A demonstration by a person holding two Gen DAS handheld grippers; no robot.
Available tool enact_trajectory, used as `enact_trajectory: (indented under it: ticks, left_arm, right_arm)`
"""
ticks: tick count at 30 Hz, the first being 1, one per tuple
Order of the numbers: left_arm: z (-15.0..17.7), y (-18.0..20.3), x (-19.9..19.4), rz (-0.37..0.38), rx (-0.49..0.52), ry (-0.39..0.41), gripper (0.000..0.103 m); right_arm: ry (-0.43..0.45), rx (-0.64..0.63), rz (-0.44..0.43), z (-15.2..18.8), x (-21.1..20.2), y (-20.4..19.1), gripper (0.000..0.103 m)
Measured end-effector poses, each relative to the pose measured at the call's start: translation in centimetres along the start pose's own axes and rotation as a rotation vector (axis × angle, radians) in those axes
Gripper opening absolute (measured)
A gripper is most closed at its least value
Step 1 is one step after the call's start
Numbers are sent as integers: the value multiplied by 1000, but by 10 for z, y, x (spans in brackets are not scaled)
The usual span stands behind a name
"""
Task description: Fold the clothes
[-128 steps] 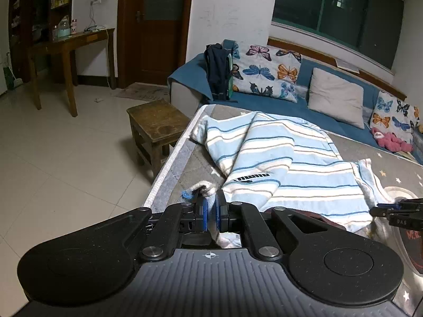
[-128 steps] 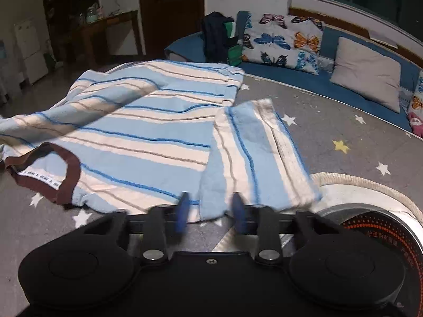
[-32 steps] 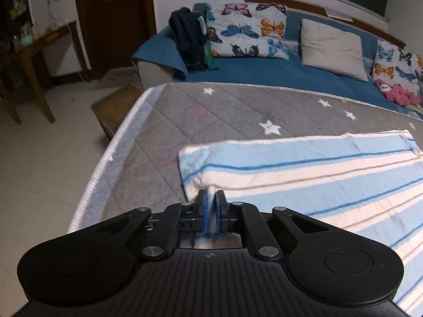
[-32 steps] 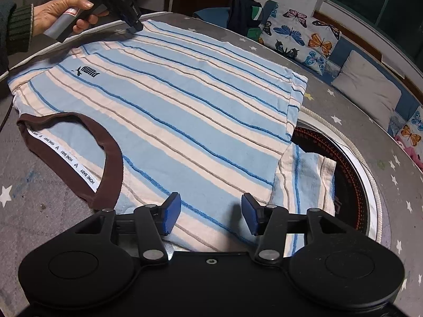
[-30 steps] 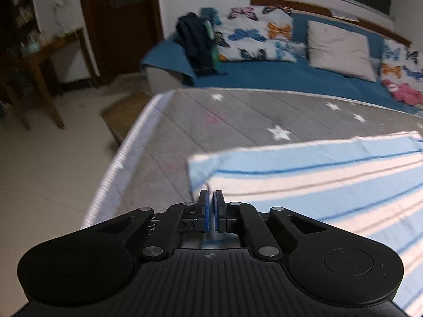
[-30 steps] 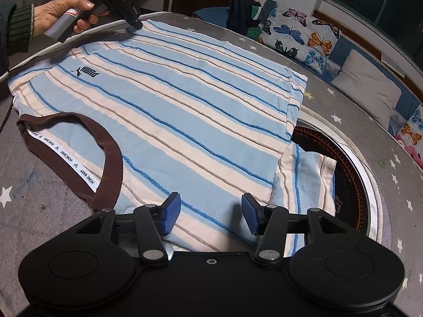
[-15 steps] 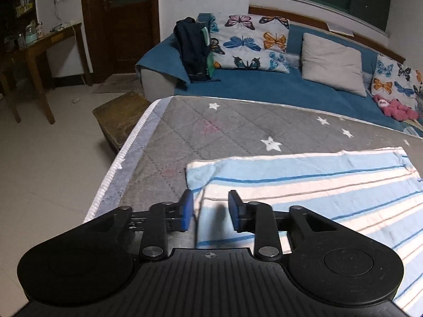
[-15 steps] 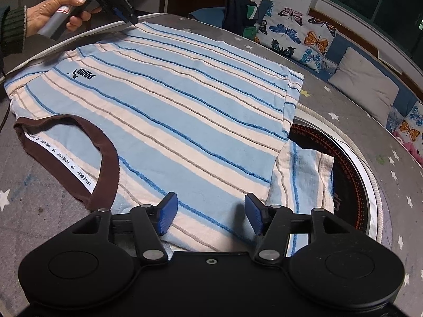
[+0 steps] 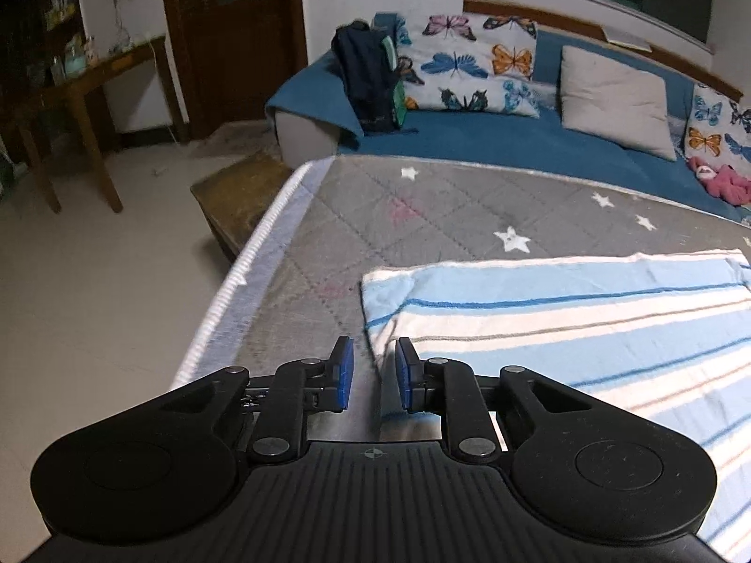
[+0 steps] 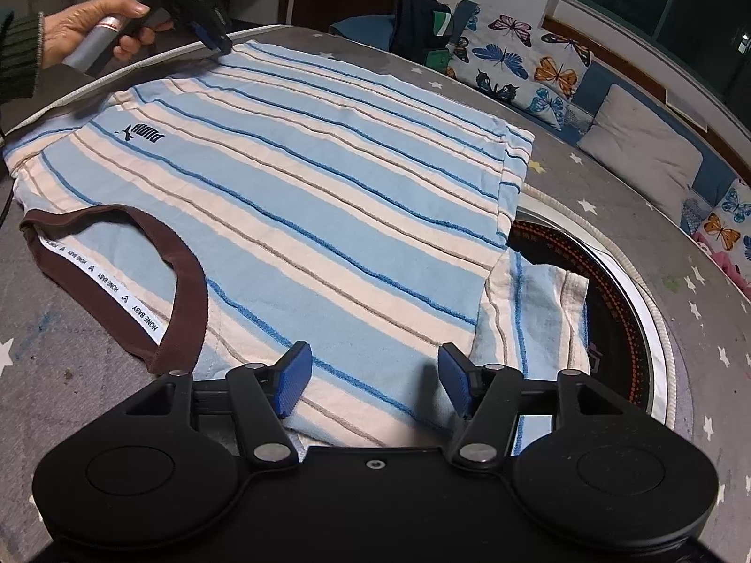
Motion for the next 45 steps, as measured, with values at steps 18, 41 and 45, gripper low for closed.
enact_trajectory:
  ticks: [18, 41, 45]
  left_arm:
    - [98, -36, -126, -26, 20, 46, 37]
    - [225, -37, -109, 1, 19, -75, 40]
    - [227, -55, -114, -16, -41, -65, 39]
  right_arm:
    - [76, 22, 85, 16, -35, -18, 65]
    - [96, 44, 76, 45, -45, -35, 69]
    - [101, 90, 72, 54, -47, -25, 69]
Point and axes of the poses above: each gripper's, at about its wrist camera, not at the fingertips, and x roughly the way its jaws point, y to its right, z to its underside, the point moved 3 cm from there along x, roughly the way its jaws point, and after that the axes turned 14 degrees about -y, right-handed, at the moved point
